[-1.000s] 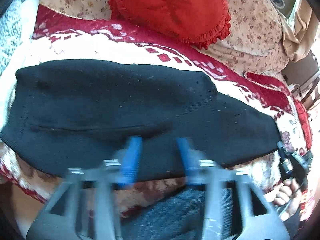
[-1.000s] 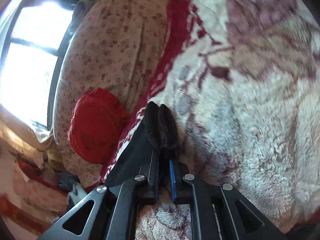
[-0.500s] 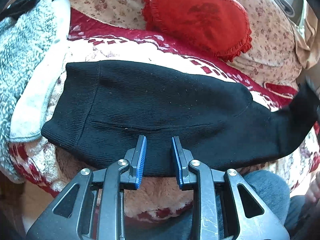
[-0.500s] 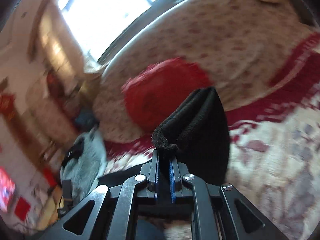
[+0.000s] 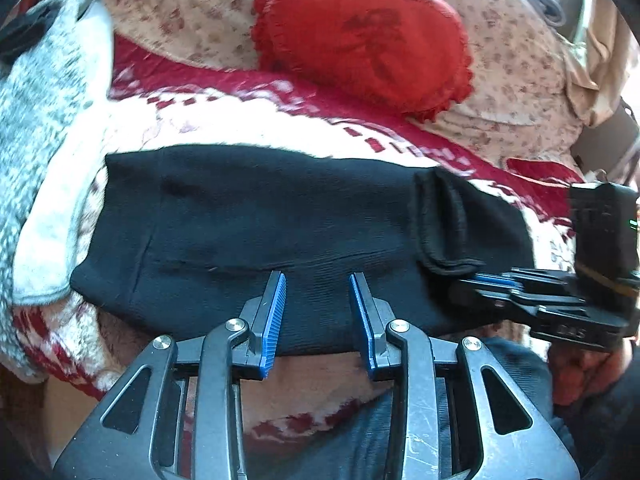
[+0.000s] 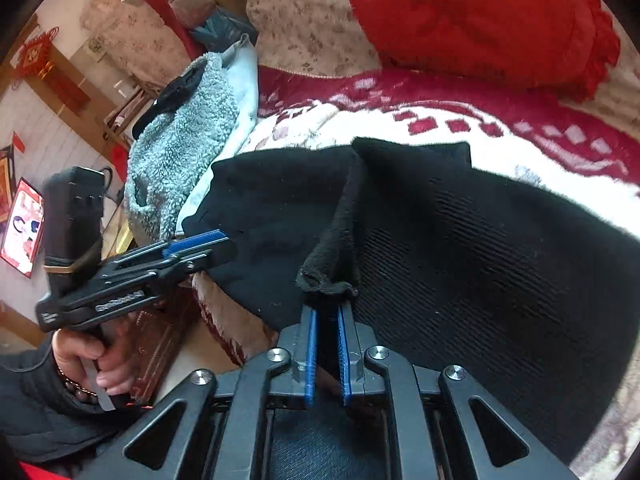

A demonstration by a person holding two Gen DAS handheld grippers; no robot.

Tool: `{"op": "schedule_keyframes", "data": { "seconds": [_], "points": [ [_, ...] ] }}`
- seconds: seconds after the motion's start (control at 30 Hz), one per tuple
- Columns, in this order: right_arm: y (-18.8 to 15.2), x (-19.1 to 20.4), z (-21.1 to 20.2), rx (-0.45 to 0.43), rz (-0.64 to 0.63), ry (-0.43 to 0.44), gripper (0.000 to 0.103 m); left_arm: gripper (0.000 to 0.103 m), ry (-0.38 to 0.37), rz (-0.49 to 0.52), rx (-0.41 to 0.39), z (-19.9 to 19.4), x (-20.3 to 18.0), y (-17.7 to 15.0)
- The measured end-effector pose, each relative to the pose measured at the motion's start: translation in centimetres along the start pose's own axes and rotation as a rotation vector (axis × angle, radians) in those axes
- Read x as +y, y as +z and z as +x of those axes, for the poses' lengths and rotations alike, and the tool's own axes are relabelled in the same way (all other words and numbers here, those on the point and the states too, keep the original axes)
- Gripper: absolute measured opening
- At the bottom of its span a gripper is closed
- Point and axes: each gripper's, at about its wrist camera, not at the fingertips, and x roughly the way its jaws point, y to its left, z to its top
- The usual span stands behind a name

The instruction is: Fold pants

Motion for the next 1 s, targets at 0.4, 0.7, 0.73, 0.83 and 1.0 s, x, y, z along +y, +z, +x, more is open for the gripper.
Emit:
{"op": "schedule_keyframes", "data": {
  "seconds": [0.4,0.7,0.73,0.83,1.0],
  "points": [
    [-6.1,-3.1,-11.3,-0.325,-0.019,-0.248,0.025,0.049,-0.29,0.363,-0.045,-0.4,-11.8,2.6],
    [-5.6,-4.8,-11.6,-0.42,0.018,-0.356,0.015,0.012,-0.063,0.302,0.106,7.6,-10.0,3.9],
    [-5.2,-4.9,-11.1,-0.41,0.01,-0.349,0.015,0.012,-0.07,0.292,0.105,7.5,-9.8,3.9],
    [-4.1,-6.0,-8.2,-0.328,0.01,-0.381,0.015,0.012,-0.102,0.244,0.108,7.9,-9.0,3.9],
    [-4.5,-6.7,-6.8,-0.348,0.019,-0.391,0.015,0.012,-0.147,0.217,0.097,7.7,-8.6,3.8]
  ]
}}
